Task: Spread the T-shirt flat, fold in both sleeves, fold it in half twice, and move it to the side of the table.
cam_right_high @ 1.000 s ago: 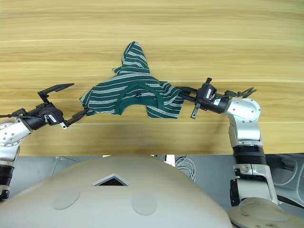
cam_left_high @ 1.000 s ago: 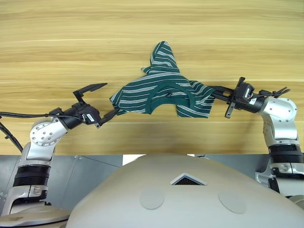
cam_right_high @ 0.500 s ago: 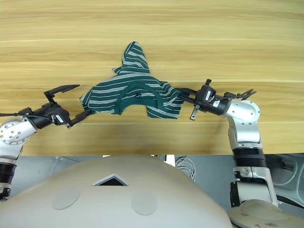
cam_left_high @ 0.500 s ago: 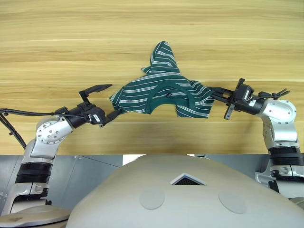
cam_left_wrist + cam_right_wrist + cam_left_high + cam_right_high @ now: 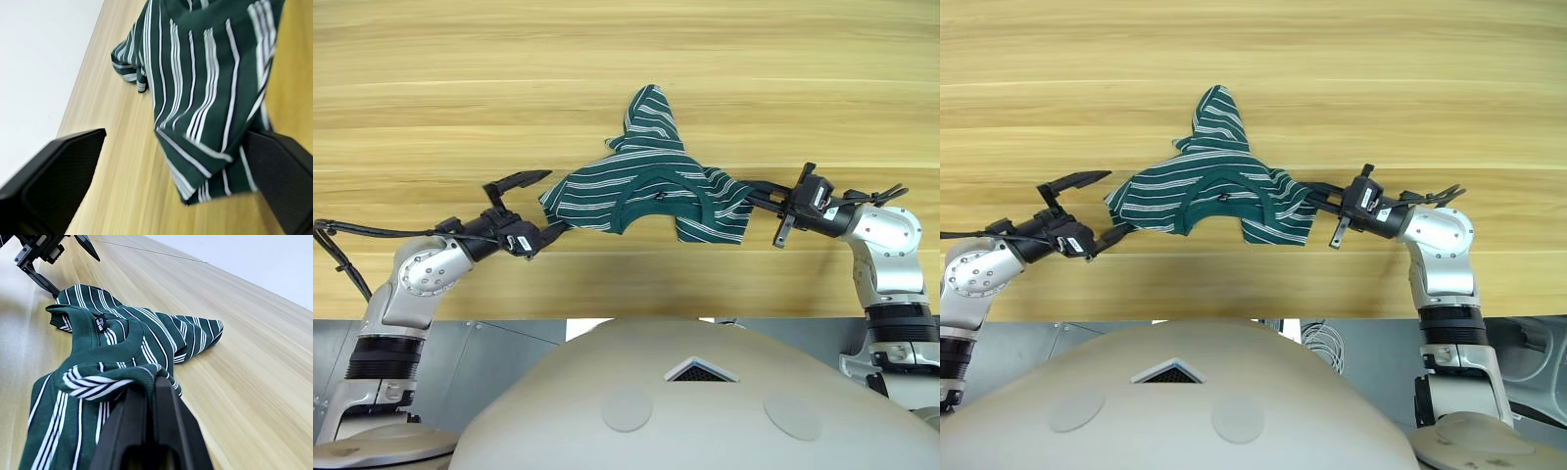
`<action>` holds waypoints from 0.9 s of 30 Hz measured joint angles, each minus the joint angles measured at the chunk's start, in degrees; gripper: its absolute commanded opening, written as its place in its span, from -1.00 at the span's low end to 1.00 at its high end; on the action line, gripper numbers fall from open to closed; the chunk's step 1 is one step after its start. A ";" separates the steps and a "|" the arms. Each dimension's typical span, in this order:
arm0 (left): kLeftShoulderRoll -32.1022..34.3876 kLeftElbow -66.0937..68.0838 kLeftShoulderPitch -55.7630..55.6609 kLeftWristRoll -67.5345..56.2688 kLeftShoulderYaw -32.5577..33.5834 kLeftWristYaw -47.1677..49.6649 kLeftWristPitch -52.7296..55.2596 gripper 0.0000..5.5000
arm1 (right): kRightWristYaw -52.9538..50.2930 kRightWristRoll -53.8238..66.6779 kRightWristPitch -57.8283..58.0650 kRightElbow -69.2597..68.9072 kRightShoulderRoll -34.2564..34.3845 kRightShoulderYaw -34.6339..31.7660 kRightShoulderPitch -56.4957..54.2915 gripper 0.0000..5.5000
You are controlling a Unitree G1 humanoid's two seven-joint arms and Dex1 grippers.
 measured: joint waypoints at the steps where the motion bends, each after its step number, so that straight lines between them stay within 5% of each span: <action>1: 0.00 -0.50 0.26 0.00 -0.23 0.00 0.53 0.61 | -0.03 0.00 0.00 -0.03 0.00 0.06 0.00 -1.00; 27: 1.53 0.97 -1.67 -1.84 -1.63 -0.23 1.84 -0.86 | -1.78 -0.26 0.01 -2.33 0.00 0.60 1.39 -1.00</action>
